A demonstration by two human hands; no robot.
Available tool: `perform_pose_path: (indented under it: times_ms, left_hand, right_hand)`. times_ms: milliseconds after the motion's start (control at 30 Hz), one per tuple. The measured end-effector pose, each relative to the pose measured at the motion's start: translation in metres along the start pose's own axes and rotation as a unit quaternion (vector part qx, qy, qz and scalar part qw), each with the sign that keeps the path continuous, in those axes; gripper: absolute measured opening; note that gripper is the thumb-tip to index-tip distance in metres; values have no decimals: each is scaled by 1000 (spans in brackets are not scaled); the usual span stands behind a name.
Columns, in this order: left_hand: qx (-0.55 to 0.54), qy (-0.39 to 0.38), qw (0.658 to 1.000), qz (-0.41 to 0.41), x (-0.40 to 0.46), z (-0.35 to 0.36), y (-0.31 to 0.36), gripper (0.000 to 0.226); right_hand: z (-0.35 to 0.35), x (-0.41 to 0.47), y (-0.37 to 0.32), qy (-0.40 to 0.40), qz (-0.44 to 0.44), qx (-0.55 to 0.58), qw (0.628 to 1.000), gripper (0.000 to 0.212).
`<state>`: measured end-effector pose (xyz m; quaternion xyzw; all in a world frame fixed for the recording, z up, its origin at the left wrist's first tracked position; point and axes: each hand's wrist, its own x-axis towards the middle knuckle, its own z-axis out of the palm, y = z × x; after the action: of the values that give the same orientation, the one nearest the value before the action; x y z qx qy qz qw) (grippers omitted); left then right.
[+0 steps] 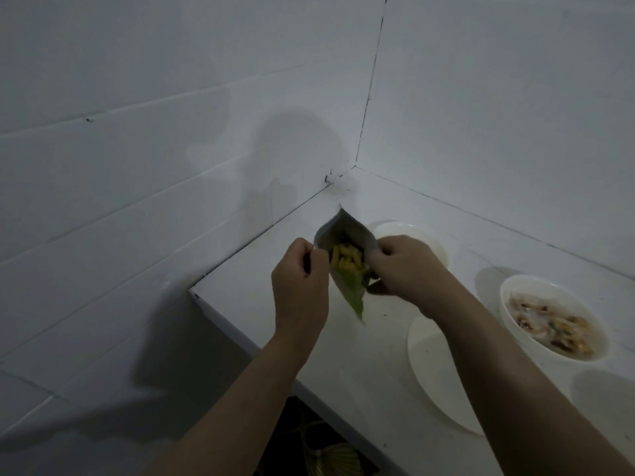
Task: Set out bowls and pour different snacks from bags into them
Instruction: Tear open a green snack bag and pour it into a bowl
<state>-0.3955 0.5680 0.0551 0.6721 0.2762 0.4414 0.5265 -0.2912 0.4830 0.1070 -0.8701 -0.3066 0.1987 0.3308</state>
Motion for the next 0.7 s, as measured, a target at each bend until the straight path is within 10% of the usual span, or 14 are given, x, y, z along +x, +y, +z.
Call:
perform_pose_path:
  times_ms: [267,500,700]
  left_hand:
    - [-103,-53,993,21,10,-2,28,31]
    - [-128,-130,937,-297,28,18,7,26]
    - [-213,-101,933,-271,40,34,12,28]
  right_hand:
    - [-25,-22,-16,148,-77,-3,986,32]
    - [-48,-50,-16,161,-113,67,978,28]
    - [-64,-70,-17,150,-134,68,977,40]
